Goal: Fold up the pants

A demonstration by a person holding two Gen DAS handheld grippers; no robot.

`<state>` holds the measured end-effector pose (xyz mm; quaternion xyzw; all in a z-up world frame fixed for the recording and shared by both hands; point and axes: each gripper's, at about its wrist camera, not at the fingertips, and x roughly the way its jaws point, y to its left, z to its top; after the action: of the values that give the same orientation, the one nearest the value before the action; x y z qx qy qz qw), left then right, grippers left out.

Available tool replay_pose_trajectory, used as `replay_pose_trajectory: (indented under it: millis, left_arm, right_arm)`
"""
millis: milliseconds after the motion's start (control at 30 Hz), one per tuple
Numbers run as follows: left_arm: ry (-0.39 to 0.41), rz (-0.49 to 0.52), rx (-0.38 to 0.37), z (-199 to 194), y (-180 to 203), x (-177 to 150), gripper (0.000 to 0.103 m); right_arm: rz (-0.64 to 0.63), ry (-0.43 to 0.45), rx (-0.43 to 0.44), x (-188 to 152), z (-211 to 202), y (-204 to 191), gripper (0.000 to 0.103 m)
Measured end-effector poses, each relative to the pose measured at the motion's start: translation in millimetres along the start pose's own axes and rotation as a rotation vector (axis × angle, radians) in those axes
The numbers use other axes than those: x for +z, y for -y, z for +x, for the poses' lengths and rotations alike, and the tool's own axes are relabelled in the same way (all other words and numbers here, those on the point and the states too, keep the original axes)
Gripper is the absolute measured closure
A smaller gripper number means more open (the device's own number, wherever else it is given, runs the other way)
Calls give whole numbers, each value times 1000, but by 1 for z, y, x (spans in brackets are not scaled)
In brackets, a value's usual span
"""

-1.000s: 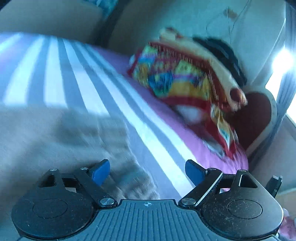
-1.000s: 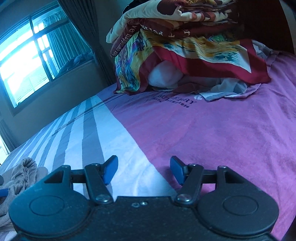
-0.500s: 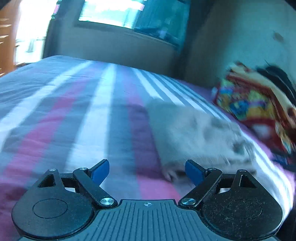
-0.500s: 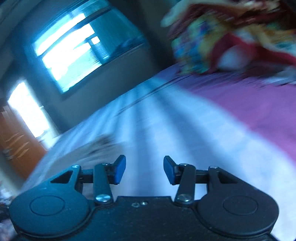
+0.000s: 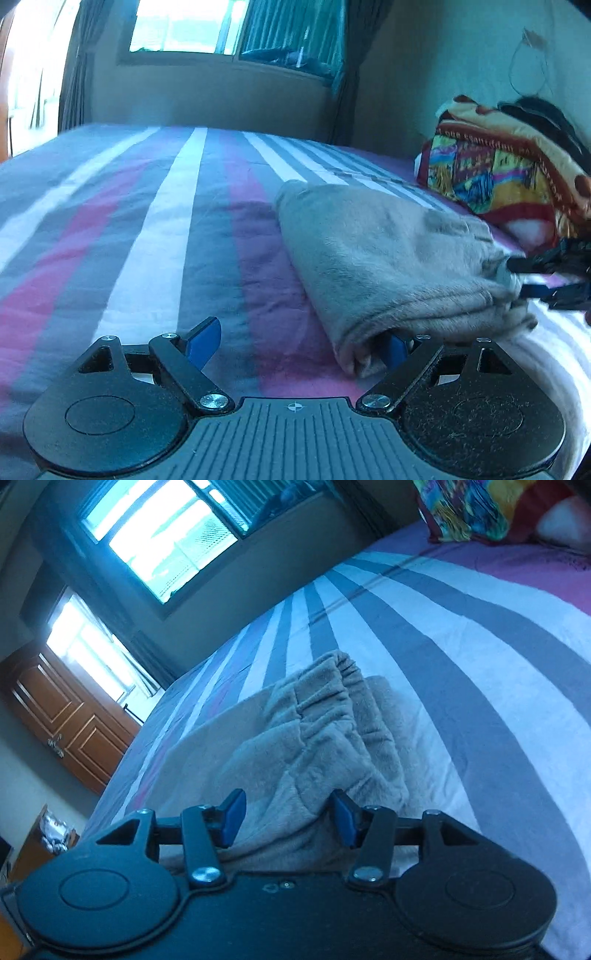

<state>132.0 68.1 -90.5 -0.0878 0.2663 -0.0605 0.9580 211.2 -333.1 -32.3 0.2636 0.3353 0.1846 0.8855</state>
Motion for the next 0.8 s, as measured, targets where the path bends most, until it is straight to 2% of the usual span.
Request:
replay_pose_trajectory:
  millis: [67, 133, 167, 200, 233, 333, 400, 467, 533, 567, 633, 733, 767, 800]
  left_arm:
    - [-32, -41, -6, 11, -5, -3, 15]
    - [-40, -34, -2, 15, -5, -7, 15]
    - [-45, -37, -1, 17, -5, -7, 15]
    - [-49, -42, -2, 17, -6, -8, 15]
    - [-48, -46, -3, 17, -6, -8, 15]
    - [-37, -46, -4, 16, -6, -12, 15]
    - [-27, -53, -12, 15, -7, -13, 15]
    - [-23, -48, -9, 16, -5, -14, 15]
    - [-27, -37, -6, 18, -3, -13, 15]
    - [-29, -38, -6, 18, -4, -13, 15]
    - [-31, -42, -6, 18, -5, -13, 15]
    - [-27, -42, -4, 18, -5, -14, 15]
    - [-25, -43, -5, 18, -5, -15, 15]
    - [-24, -43, -4, 18, -5, -15, 15]
  right_arm:
    - [33, -18, -32, 4, 9, 2, 57]
    - [71, -47, -64, 7, 20, 3, 59]
    - [84, -47, -82, 10, 24, 1, 75]
    - [71, -52, -90, 13, 25, -4, 79]
    - [40, -40, -77, 14, 21, -9, 79]
    - [-73, 75, 50, 16, -15, -36, 80]
    - [-102, 118, 68, 15, -34, -37, 81]
    - [-55, 96, 28, 8, -36, -20, 81]
    - [22, 15, -48, -3, -17, 7, 81]
    - [65, -7, -60, -8, -9, 17, 81]
    - [129, -11, -36, -14, -8, 24, 79]
    - [164, 31, -6, -11, -26, 19, 62]
    - [183, 44, -3, -10, -35, 22, 46]
    - [211, 50, -1, -11, -42, 25, 38]
